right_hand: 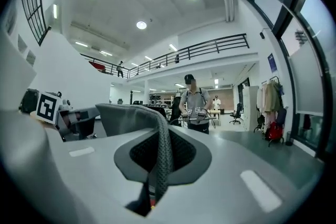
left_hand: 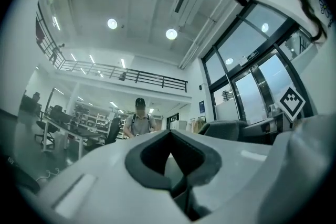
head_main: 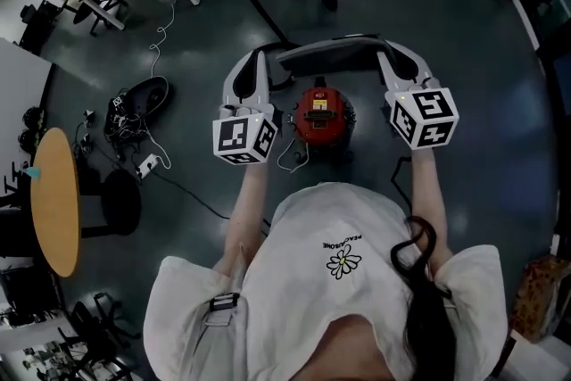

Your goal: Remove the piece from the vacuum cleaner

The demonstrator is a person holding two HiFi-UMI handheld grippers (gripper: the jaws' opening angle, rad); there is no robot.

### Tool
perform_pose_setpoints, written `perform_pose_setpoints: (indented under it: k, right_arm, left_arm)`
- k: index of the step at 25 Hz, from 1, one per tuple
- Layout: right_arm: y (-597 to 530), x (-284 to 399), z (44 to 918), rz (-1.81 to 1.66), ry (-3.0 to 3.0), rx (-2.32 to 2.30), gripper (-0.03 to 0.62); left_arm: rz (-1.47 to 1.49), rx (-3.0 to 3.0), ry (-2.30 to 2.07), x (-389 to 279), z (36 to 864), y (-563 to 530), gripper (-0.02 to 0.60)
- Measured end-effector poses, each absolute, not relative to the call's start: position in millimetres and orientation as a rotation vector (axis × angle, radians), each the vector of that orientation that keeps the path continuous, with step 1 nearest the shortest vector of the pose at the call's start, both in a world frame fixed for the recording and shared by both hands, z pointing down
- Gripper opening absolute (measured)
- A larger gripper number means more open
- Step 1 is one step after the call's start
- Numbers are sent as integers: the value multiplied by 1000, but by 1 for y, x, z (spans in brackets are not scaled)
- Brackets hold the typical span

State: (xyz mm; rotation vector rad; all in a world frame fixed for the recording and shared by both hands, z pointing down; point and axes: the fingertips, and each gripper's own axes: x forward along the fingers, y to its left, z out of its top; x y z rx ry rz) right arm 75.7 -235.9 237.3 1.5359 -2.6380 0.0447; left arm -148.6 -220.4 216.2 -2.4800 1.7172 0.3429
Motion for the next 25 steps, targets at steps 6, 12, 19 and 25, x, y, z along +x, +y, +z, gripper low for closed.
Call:
perform_pose_setpoints:
  k: [6,12,19,25]
  right_arm:
    - [-224,81,239,77,-2618,1606,34]
    - [-212,81,246,86,-2622,1608,35]
    - [-205,88,249,112,-2607,1642,35]
    - [-213,88,241,81,-2600,1664,35]
  left_arm:
    - [334,-2461,1681,-135,207,-214,2]
    - [294,-2483,1669,-122,207,-217,0]
    - [267,-2502,1658,-116,206,-215,2]
    - [263,-2502,1655,-117,203,-221,0]
